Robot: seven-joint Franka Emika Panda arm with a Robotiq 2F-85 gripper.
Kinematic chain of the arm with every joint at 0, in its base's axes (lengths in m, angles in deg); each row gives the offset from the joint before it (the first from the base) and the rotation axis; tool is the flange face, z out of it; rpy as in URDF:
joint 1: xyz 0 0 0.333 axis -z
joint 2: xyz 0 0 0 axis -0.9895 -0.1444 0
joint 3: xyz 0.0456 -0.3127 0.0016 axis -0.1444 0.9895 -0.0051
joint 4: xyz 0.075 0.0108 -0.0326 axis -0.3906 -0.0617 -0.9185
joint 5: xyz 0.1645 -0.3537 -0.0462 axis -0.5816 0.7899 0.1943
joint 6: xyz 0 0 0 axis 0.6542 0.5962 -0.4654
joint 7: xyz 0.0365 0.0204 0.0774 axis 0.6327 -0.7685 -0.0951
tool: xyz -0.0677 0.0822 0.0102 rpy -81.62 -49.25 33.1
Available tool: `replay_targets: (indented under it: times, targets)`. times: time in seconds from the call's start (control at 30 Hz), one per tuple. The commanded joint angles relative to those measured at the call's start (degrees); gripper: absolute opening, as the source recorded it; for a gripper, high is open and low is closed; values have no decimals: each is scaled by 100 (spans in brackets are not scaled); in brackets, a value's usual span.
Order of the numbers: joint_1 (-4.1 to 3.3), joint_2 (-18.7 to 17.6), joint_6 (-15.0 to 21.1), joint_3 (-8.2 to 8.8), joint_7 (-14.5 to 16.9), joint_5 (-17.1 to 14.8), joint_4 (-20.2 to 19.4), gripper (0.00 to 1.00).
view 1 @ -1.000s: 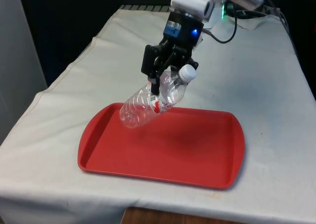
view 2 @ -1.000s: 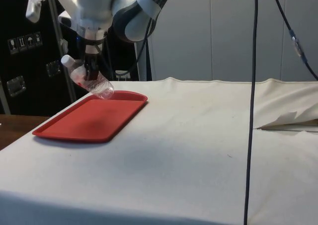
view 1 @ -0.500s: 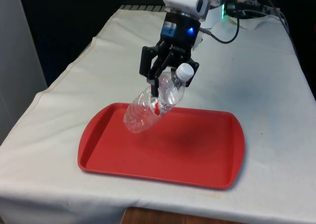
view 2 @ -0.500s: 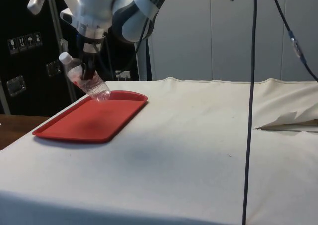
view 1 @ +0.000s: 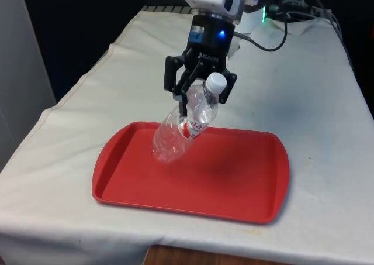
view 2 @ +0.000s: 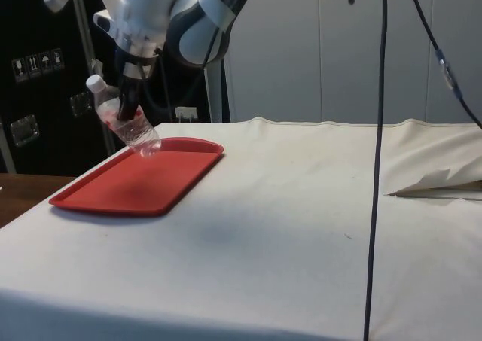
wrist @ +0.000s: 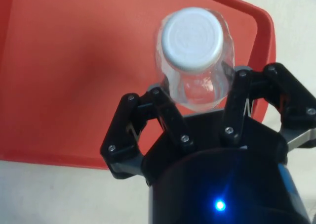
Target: Place the bottle upright on the tray.
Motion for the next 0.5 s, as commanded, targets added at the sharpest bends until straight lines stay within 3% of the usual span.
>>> replay_targets:
  times: [0.0,0.17,0.2,0.23,0.47]
  targets:
    - [80,-23,115,-92,40,-120,-6,14]
    - [86,-63,286,-97,40,-367,-6,14]
    - [6,-46,206,0,0,-309,6,14]
    - [86,-69,315,-103,40,-407,-6,14]
    - [103,-115,527,-126,52,-733,-17,14]
